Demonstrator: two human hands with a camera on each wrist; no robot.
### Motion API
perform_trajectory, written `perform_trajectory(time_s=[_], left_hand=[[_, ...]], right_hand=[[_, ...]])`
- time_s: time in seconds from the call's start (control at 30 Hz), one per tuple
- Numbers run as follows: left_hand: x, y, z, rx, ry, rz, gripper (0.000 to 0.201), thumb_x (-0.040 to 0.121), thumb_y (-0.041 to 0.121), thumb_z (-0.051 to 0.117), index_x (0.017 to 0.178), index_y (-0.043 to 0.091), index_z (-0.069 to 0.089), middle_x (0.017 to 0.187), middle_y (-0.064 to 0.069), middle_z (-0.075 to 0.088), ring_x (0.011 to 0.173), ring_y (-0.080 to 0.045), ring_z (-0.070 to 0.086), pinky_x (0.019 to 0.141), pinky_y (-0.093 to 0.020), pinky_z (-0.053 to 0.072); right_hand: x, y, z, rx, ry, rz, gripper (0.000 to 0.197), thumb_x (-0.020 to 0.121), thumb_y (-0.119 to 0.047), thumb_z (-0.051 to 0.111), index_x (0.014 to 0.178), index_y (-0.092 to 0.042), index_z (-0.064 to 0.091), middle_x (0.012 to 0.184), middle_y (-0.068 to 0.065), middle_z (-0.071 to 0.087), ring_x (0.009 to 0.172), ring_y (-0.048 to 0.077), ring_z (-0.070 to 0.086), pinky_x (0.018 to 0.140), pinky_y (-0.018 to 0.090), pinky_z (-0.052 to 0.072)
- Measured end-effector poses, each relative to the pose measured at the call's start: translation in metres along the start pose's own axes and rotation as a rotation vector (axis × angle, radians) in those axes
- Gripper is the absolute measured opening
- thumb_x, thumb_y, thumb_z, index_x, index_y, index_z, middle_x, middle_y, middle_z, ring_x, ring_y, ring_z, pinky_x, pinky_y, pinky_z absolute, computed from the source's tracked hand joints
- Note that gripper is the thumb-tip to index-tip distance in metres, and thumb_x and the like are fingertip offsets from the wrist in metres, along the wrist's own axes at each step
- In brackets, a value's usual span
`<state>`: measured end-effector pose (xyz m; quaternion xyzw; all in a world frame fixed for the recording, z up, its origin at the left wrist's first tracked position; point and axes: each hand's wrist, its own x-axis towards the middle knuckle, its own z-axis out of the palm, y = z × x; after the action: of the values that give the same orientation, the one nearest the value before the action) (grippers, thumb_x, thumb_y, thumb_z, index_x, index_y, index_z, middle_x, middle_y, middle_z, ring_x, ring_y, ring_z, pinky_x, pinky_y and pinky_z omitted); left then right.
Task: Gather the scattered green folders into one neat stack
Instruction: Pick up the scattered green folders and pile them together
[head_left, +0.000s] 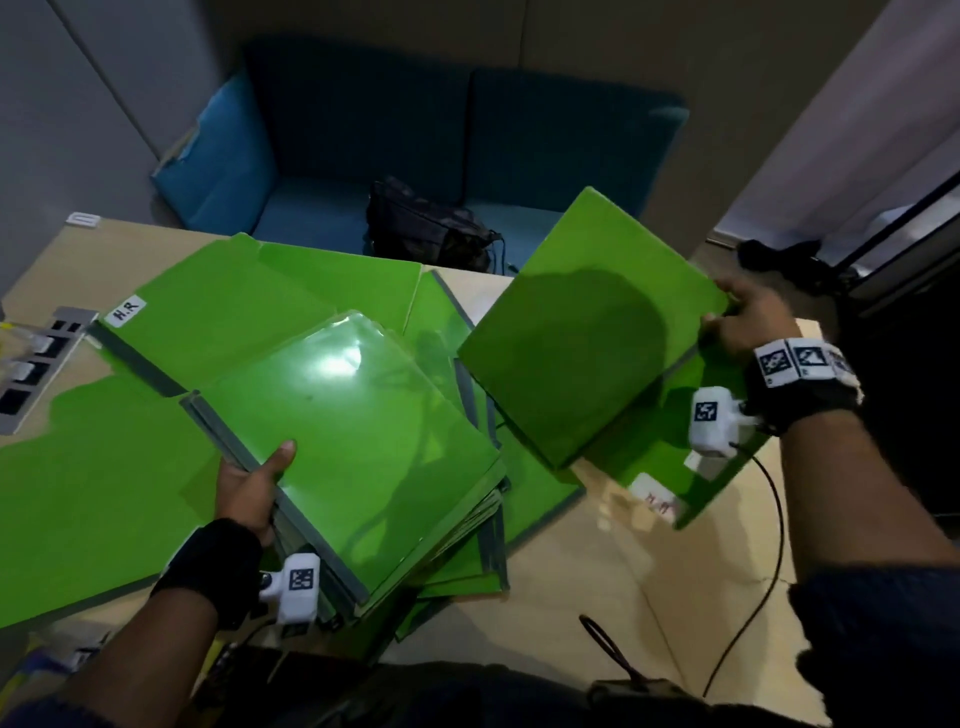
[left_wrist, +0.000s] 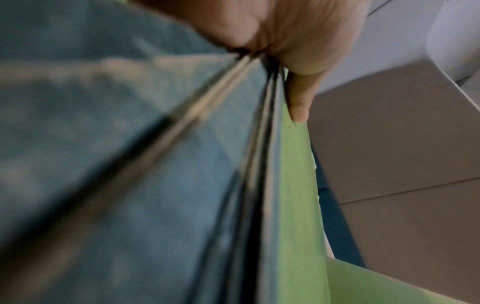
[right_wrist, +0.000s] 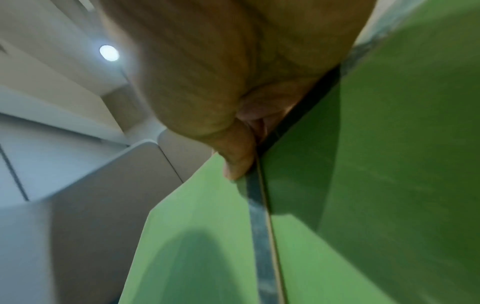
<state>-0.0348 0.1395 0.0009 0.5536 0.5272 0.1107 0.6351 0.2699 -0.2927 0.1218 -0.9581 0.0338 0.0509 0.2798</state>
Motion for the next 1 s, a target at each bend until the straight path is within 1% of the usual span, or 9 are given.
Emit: perform_trajectory(time_s=[0.1,0.2,0.3,0.4,0.5,0.67,0.73,0.9,1.0], left_hand=[[-0.007,0.004,0.011,-0.013,-0.022,0.027,0.036,0.083,0.023,0.075,0.086,0.022,0.039,0.072,-0.004,0.038,0.084,-0.024,0.043,0.079,-0.046,0.044],[-0.014,0.004,0.02,-0.032,-0.028,0.06,0.035,0.085,0.018,0.073,0.078,0.022,0.039,0.065,-0.003,0.038,0.065,-0.019,0.044,0.073,-0.038,0.04],[-0.019,0.001,0.024,-0.047,-0.047,0.08,0.03,0.085,0.015,0.072,0.087,0.031,0.047,0.08,-0.003,0.053,0.084,-0.022,0.052,0.083,-0.04,0.043],[-0.022,-0.001,0.025,-0.074,-0.067,0.089,0.037,0.086,0.013,0.071,0.111,0.026,0.047,0.095,-0.007,0.054,0.092,-0.025,0.052,0.086,-0.042,0.043],[-0.025,-0.001,0.028,-0.065,-0.059,0.105,0.032,0.087,0.014,0.07,0.098,0.033,0.047,0.078,-0.005,0.048,0.073,-0.023,0.048,0.075,-0.037,0.042],[-0.025,0.003,0.034,-0.033,-0.051,0.096,0.039,0.085,0.017,0.072,0.076,0.03,0.037,0.066,-0.002,0.032,0.07,-0.021,0.041,0.072,-0.037,0.039],[-0.023,0.003,0.034,-0.017,-0.052,0.098,0.037,0.085,0.018,0.073,0.079,0.028,0.037,0.069,-0.002,0.032,0.07,-0.023,0.042,0.073,-0.038,0.04],[-0.024,-0.001,0.033,-0.04,-0.05,0.095,0.037,0.086,0.014,0.071,0.108,0.02,0.042,0.101,-0.006,0.052,0.099,-0.026,0.051,0.095,-0.051,0.043],[-0.024,-0.003,0.031,-0.018,-0.026,0.085,0.033,0.085,0.017,0.073,0.097,0.021,0.042,0.084,-0.004,0.047,0.085,-0.024,0.048,0.09,-0.053,0.045]], right_hand=[[-0.007,0.04,0.02,-0.015,-0.023,0.153,0.049,0.09,-0.011,0.064,0.137,-0.014,0.053,0.126,0.025,0.061,0.116,0.041,0.058,0.096,0.041,0.045],[-0.027,0.092,0.045,0.176,-0.028,0.415,0.045,0.091,-0.01,0.062,0.135,-0.002,0.053,0.121,0.026,0.063,0.105,0.034,0.061,0.082,0.034,0.045],[-0.039,0.124,0.062,0.404,0.029,0.563,0.038,0.095,-0.009,0.054,0.133,-0.002,0.056,0.126,0.022,0.061,0.107,0.032,0.06,0.082,0.035,0.047],[-0.033,0.129,0.057,0.776,0.231,0.658,0.042,0.101,-0.01,0.048,0.143,-0.015,0.047,0.132,0.02,0.057,0.115,0.038,0.058,0.086,0.042,0.05],[-0.016,0.12,0.031,0.629,0.319,0.573,0.041,0.104,-0.02,0.042,0.143,-0.007,0.047,0.138,0.02,0.055,0.123,0.036,0.054,0.078,0.025,0.039],[0.005,0.103,0.026,0.356,0.214,0.307,0.032,0.101,-0.023,0.049,0.127,-0.01,0.065,0.119,0.026,0.066,0.104,0.034,0.062,0.079,0.03,0.042],[0.006,0.097,0.044,0.272,0.088,0.224,0.03,0.1,-0.024,0.052,0.123,-0.012,0.068,0.114,0.027,0.068,0.104,0.038,0.063,0.08,0.03,0.043],[0.01,0.08,0.091,0.138,-0.048,0.146,0.031,0.099,-0.025,0.055,0.127,-0.016,0.067,0.12,0.023,0.067,0.113,0.042,0.059,0.095,0.037,0.045],[0.018,0.078,0.111,0.084,-0.152,0.245,0.047,0.098,-0.034,0.055,0.14,-0.012,0.052,0.13,0.023,0.061,0.12,0.041,0.054,0.098,0.04,0.043]])
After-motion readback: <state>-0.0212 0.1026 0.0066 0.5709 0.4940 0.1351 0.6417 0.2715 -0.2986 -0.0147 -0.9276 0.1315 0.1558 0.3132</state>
